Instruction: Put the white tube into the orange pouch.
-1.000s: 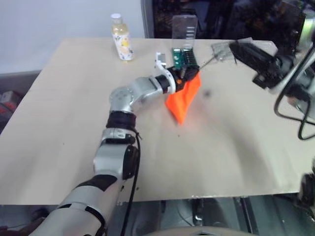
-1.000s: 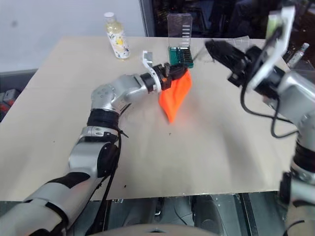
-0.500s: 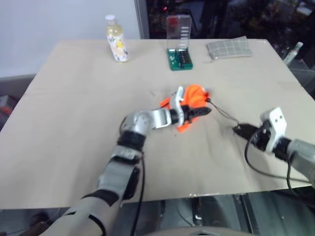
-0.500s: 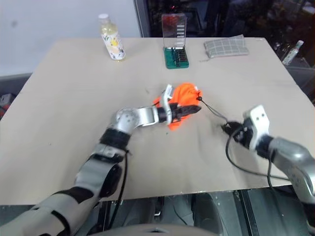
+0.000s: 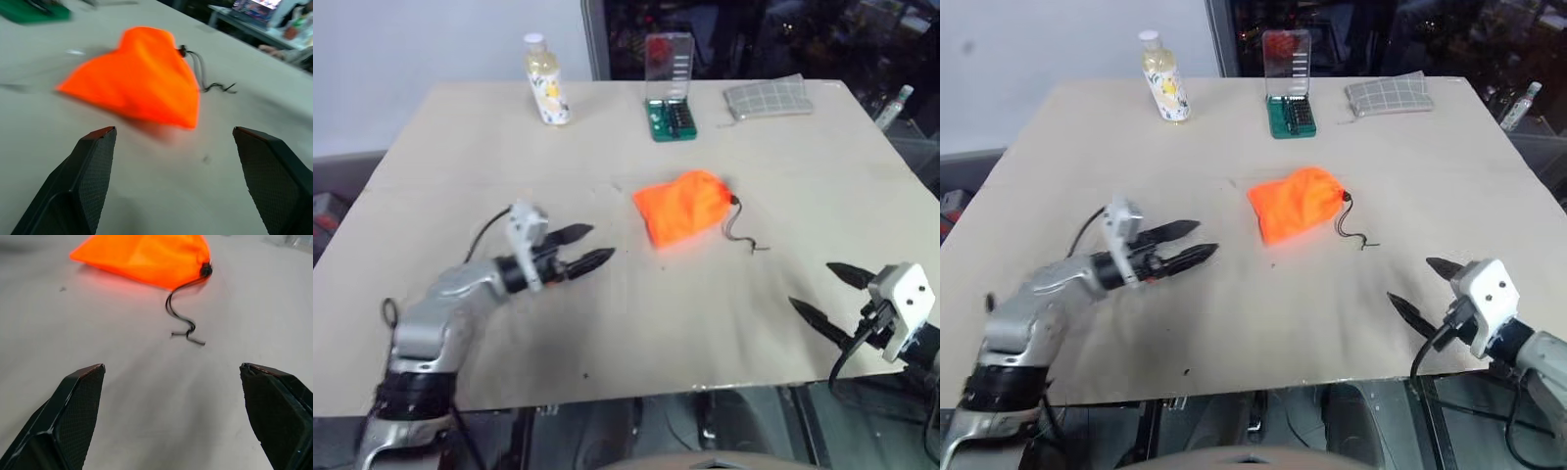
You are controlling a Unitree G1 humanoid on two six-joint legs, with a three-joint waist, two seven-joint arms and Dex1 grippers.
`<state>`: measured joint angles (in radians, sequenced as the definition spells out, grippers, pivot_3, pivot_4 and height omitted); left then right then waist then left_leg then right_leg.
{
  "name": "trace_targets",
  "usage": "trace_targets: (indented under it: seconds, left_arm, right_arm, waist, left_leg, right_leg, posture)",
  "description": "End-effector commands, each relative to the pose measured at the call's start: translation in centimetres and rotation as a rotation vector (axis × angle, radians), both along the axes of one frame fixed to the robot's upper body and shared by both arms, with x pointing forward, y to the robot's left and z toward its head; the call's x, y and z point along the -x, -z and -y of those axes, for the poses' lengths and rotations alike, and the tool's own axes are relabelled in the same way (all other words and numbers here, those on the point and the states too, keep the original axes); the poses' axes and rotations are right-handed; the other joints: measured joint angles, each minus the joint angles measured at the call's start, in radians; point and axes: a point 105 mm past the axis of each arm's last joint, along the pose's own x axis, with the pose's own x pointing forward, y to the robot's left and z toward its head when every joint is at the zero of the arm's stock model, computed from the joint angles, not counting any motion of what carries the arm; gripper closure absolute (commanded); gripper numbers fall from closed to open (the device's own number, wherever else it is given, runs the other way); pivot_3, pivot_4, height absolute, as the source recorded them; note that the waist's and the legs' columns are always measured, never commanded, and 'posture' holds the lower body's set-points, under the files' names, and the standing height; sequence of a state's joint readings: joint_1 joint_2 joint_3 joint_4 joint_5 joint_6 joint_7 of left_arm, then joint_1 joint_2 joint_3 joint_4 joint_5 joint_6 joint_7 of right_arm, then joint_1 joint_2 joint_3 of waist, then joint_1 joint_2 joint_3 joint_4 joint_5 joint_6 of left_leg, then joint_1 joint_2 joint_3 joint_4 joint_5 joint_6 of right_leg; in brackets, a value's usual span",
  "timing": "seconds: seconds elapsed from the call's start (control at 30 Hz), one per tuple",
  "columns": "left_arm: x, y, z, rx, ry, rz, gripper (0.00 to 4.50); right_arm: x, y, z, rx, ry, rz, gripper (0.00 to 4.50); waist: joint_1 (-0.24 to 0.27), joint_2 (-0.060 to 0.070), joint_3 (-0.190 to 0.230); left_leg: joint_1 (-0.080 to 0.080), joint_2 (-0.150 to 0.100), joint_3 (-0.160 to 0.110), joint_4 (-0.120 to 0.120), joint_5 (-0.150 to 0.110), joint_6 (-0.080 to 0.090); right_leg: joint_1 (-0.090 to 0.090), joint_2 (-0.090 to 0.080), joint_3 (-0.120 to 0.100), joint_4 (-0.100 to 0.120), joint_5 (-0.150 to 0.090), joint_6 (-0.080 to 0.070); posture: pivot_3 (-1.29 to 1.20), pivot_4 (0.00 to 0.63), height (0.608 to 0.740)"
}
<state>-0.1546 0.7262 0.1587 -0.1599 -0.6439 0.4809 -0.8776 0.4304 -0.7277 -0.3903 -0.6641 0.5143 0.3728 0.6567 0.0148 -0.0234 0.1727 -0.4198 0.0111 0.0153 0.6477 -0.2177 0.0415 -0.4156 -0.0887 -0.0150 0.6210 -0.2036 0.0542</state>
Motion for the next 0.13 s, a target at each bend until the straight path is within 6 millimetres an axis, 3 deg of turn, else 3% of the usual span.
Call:
trace_targets:
  seconds: [0.03, 0.13]
  left_arm:
    - [1.37, -1.28, -1.78, -0.064, -0.009, 0.065, 0.56]
    - [1.8, -1.23, -2.25, -0.06, -0.022, 0.054, 0.56]
  right_arm:
    - [0.69, -0.6, 0.98, 0.069, 0.009, 0.052, 0.03]
    - [0.99, -0.42, 1.46, 0.056, 0.021, 0.041, 0.03]
  waist:
    - [0.001, 0.0, 0.0]
    - [0.007, 0.0, 0.0]
  left_leg:
    - [0.0, 0.0, 0.0, 0.0, 0.001, 0.002]
    - [0.0, 0.0, 0.0, -0.001, 0.001, 0.002]
  right_leg:
    - [0.0, 0.0, 0.0, 0.0, 0.0, 0.0]
    - [0.0, 0.0, -0.001, 0.0, -0.002, 0.003]
  posture:
    - [0.0, 0.15, 0.74]
    - [0.0, 0.15, 0.74]
